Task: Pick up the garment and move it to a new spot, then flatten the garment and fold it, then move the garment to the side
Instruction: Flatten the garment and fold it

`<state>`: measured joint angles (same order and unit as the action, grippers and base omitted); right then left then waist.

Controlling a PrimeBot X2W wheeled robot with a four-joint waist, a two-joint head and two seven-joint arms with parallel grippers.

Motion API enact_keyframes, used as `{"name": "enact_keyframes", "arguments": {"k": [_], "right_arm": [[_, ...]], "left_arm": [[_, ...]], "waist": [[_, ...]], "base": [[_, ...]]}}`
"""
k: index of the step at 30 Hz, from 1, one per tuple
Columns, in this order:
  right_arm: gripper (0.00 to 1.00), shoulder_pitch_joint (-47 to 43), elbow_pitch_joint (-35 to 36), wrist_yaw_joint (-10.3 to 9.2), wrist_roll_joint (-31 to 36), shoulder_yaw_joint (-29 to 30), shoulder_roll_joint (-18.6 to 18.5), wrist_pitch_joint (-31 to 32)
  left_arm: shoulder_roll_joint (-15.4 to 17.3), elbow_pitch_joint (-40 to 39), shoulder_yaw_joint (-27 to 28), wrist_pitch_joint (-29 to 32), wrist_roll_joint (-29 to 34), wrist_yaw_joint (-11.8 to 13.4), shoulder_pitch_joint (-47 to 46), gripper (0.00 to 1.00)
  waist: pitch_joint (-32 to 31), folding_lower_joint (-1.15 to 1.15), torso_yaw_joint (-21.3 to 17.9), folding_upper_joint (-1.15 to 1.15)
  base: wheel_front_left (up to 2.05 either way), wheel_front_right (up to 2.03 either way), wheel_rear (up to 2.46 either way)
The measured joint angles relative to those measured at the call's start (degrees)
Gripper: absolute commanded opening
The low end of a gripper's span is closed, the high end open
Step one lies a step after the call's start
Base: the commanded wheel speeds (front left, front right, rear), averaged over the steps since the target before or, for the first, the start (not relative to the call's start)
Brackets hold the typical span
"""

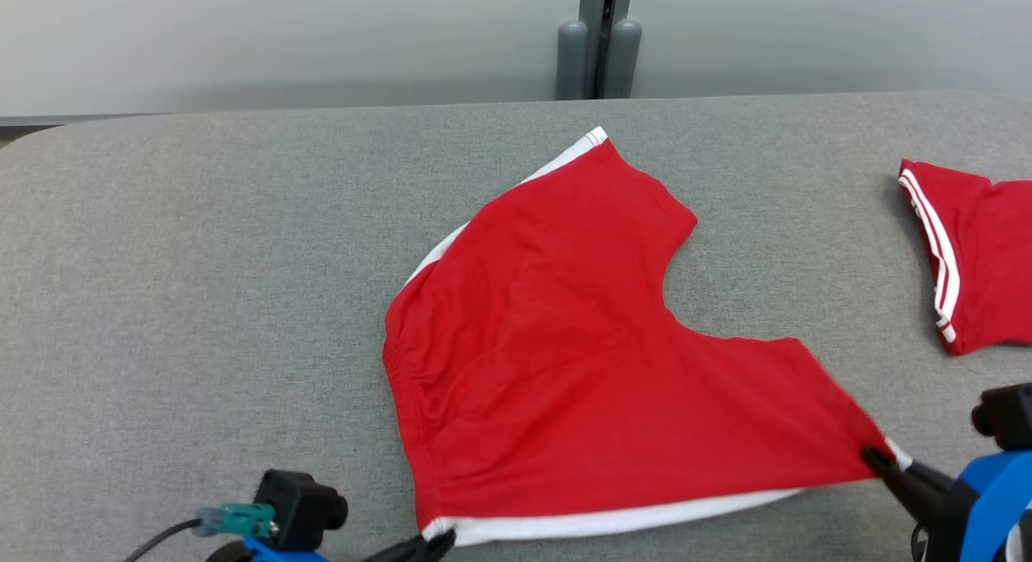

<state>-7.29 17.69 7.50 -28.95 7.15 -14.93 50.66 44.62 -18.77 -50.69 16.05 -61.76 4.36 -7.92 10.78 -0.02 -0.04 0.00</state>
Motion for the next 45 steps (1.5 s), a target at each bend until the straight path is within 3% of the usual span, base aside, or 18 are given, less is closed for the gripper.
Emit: {"name": "enact_keyframes", "arguments": {"k": [3,7,13,26,32,41,42,43,45], "right_arm": [[0.00,0.7,5.8,0.00,1.2,1.7,1.4,1.3],[0.00,8.0,4.9,0.00,1.8,1.2,1.0,1.3],[0.00,22.3,-5.4,-0.01,1.6,-2.6,-0.5,0.3],[0.00,48.0,-29.5,-0.01,4.2,-7.4,0.2,-6.5],[0.00,55.3,-38.0,-0.01,4.7,-9.7,1.0,-11.2],[0.00,60.7,-48.2,-0.01,5.1,-11.7,1.9,-17.1],[0.62,61.2,-49.0,-0.01,5.1,-12.0,1.9,-17.8],[1.00,61.5,-49.8,-0.01,5.1,-12.0,1.9,-18.5],[1.00,62.0,-51.0,-0.01,4.7,-12.3,2.1,-20.2]], "left_arm": [[0.8,-3.2,1.8,-0.8,-0.4,1.0,0.1,0.00],[0.6,-2.2,3.2,-0.6,-0.3,1.1,-2.3,0.00],[-5.8,5.1,5.5,-0.9,-2.3,-0.5,-9.7,0.00],[-18.5,25.2,8.0,-3.3,-3.7,-4.7,-24.3,0.00],[-21.9,32.5,8.4,-4.7,-3.1,-5.5,-28.3,0.00],[-24.0,38.4,8.8,-6.5,-2.9,-7.3,-30.9,0.00],[-24.3,38.9,8.9,-6.8,-2.9,-7.4,-31.1,0.51],[-24.8,39.2,9.1,-7.4,-2.9,-7.4,-31.2,1.00],[-25.4,40.1,9.1,-8.3,-2.8,-7.5,-31.3,1.00]], "waist": [[0.3,0.01,0.2,0.00],[0.9,0.01,0.4,0.00],[2.7,0.02,2.1,0.00],[10.1,0.03,7.7,0.00],[13.4,0.03,9.9,0.00],[15.0,0.03,12.1,0.00],[15.1,0.03,12.3,0.00],[15.1,0.03,12.4,0.00],[15.0,0.03,12.5,0.00]], "base": [[0.00,0.00,0.00],[0.00,0.00,0.00],[0.00,0.00,0.00],[0.00,0.00,0.00],[0.00,0.00,0.00],[0.00,0.00,0.00],[0.00,0.00,0.00],[0.00,0.00,0.00],[0.00,0.00,0.00]]}}
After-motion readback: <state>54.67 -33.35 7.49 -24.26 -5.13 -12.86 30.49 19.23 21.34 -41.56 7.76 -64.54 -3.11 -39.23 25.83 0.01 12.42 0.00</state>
